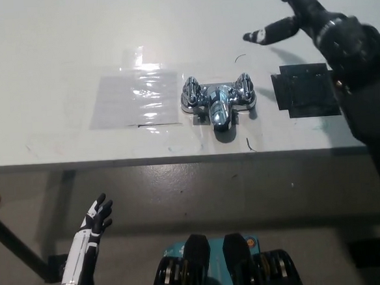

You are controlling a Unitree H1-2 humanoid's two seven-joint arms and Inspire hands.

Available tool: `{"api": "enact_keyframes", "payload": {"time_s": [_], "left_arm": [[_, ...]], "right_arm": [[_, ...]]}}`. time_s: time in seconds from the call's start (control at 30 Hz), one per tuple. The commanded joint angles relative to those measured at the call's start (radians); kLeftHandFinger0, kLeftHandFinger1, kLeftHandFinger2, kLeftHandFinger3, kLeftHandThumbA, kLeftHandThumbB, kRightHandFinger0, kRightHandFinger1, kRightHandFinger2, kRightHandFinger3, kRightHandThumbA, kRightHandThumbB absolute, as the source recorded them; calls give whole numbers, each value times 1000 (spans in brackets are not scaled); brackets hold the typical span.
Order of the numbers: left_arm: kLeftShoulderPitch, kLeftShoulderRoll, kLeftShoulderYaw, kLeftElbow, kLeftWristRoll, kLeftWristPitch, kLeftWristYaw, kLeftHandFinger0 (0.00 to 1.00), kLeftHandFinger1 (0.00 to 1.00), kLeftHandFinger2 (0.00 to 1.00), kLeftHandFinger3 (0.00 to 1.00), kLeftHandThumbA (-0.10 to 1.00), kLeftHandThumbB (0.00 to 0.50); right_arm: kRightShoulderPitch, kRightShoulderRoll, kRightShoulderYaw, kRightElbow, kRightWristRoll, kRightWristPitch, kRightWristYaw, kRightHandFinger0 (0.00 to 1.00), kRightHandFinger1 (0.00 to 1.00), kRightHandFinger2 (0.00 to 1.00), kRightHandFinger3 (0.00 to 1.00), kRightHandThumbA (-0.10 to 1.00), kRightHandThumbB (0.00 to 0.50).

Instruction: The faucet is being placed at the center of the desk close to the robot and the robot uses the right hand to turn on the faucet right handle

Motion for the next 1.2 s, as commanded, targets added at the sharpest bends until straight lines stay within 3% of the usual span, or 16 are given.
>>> {"api": "enact_keyframes", "payload": {"time_s": [0.0,0.1,0.13,0.47,0.57,0.87,1.07,1.17], "left_arm": [[-19,10,-12,-46,30,-58,1,1000,1000,1000,1000,1000,166],[-16,7,-12,-49,36,-54,4,1000,1000,1000,1000,1000,168],[-15,8,-14,-50,43,-58,6,1000,1000,1000,1000,1000,149],[-11,8,-10,-59,55,-51,6,1000,1000,1000,1000,1000,182],[-6,8,-11,-58,58,-54,6,1000,1000,1000,1000,1000,181],[20,3,-14,-63,57,-63,4,1000,1000,1000,1000,1000,172],[29,4,-15,-65,48,-65,-2,1000,1000,1000,1000,1000,164],[34,5,-13,-65,46,-62,-3,1000,1000,1000,1000,1000,180]], "right_arm": [[-190,28,101,178,-106,43,26,1000,1000,1000,1000,942,296],[-226,49,131,248,-113,43,17,1000,1000,1000,1000,911,283],[-245,60,152,283,-115,43,17,1000,1000,1000,1000,878,298],[-309,99,225,390,-117,43,21,1000,1000,1000,1000,844,347],[-307,103,254,391,-138,43,24,1000,1000,1000,1000,861,348],[-320,127,332,465,-161,38,8,1000,1000,1000,1000,777,377],[-337,142,368,510,-169,36,4,1000,1000,1000,1000,748,369],[-338,149,389,520,-177,38,20,1000,1000,1000,1000,786,369]]}}
